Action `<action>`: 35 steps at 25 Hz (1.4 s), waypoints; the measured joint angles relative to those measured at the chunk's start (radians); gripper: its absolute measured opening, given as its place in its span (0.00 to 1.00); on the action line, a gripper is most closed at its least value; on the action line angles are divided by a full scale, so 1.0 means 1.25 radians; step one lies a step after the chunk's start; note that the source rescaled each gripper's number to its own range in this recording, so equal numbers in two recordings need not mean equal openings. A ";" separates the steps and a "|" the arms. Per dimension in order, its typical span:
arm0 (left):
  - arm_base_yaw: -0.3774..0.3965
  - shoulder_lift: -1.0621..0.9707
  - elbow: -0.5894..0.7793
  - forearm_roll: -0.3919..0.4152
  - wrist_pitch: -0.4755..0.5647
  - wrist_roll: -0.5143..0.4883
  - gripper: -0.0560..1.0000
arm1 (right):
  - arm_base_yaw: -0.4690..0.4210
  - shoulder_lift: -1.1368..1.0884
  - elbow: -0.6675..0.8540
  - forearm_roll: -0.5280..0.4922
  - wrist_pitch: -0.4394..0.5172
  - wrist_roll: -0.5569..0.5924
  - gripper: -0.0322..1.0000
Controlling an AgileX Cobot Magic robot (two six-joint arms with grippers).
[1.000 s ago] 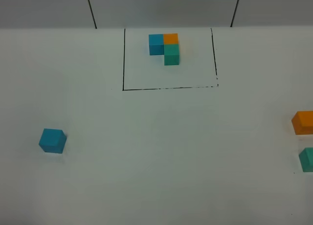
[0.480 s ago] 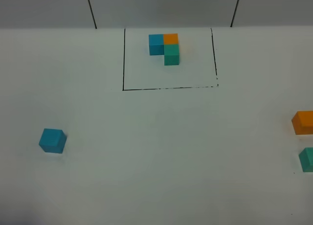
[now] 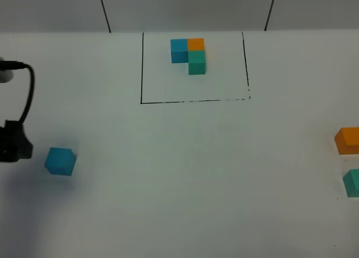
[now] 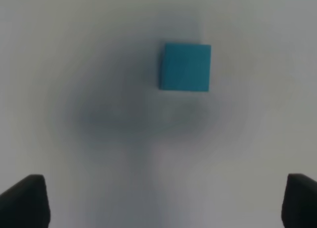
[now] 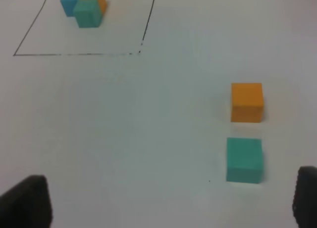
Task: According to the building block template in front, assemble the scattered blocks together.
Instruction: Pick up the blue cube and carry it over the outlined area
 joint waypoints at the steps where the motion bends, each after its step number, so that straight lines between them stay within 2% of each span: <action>1: -0.009 0.054 -0.022 -0.004 0.008 -0.001 1.00 | 0.000 0.000 0.000 0.000 0.000 0.001 0.98; 4: -0.057 0.206 -0.085 -0.009 0.026 -0.009 0.99 | 0.000 0.000 0.000 -0.001 0.000 0.004 0.98; 9: -0.123 0.331 -0.123 -0.006 0.013 -0.037 0.99 | 0.000 0.000 0.000 -0.002 0.000 0.006 0.97; 19: -0.126 0.353 -0.124 0.103 0.015 -0.100 0.99 | 0.000 0.000 0.000 -0.002 0.000 0.006 0.97; 28: -0.125 0.353 -0.122 0.112 -0.062 -0.115 0.99 | 0.000 0.000 0.000 -0.002 0.000 0.006 0.97; 35: -0.116 0.356 -0.048 0.113 -0.165 -0.118 0.99 | 0.000 0.000 0.000 -0.002 0.000 0.006 0.97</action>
